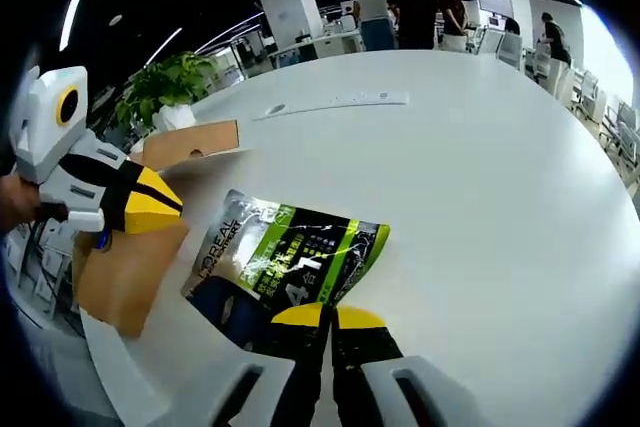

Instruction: Operate the shoe box by opening the lid, removing the specified soft item, and placing it in the target area until the item is outside and the box remains undamaged.

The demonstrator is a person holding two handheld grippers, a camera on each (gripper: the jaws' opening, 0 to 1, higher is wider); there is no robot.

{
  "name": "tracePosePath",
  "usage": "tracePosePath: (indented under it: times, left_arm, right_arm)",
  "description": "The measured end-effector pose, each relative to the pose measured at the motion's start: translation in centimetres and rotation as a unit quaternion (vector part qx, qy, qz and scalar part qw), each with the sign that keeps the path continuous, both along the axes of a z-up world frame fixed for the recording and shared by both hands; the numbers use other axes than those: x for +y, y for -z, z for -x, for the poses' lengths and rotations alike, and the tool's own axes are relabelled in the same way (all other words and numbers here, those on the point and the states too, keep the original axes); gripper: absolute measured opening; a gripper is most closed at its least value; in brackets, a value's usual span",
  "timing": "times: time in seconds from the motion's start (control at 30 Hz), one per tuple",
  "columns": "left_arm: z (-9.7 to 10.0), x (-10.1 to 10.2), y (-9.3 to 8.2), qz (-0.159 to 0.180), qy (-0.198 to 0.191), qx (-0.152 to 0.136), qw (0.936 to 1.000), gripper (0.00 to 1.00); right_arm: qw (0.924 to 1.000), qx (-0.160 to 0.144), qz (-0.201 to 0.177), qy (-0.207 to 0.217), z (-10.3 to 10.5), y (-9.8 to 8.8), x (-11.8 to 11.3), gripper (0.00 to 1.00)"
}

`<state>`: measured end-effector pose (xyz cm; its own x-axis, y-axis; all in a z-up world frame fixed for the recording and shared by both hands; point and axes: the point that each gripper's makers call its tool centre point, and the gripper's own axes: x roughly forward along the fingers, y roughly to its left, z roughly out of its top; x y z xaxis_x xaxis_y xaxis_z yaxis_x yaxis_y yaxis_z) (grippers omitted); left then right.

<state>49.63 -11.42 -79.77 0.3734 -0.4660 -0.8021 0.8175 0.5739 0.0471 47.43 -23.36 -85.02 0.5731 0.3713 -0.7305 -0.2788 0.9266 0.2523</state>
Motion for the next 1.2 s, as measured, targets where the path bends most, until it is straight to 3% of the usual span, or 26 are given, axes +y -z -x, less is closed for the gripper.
tracePosePath:
  times: [0.3, 0.7, 1.2]
  left_arm:
    - [0.3, 0.1, -1.3, 0.016, -0.004, -0.003, 0.9999, 0.02]
    - [1.0, 0.9, -4.6, 0.079, -0.035, 0.010, 0.9963, 0.02]
    - [1.4, 4.4, -6.8, 0.090, -0.061, -0.010, 0.9940, 0.02]
  right_arm:
    - [1.0000, -0.003, -0.008, 0.002, -0.7, -0.1, 0.5, 0.00]
    - [0.9999, 0.000, -0.013, 0.005, -1.4, 0.1, 1.9, 0.00]
    - [0.9989, 0.010, -0.025, 0.038, -2.1, 0.2, 2.8, 0.00]
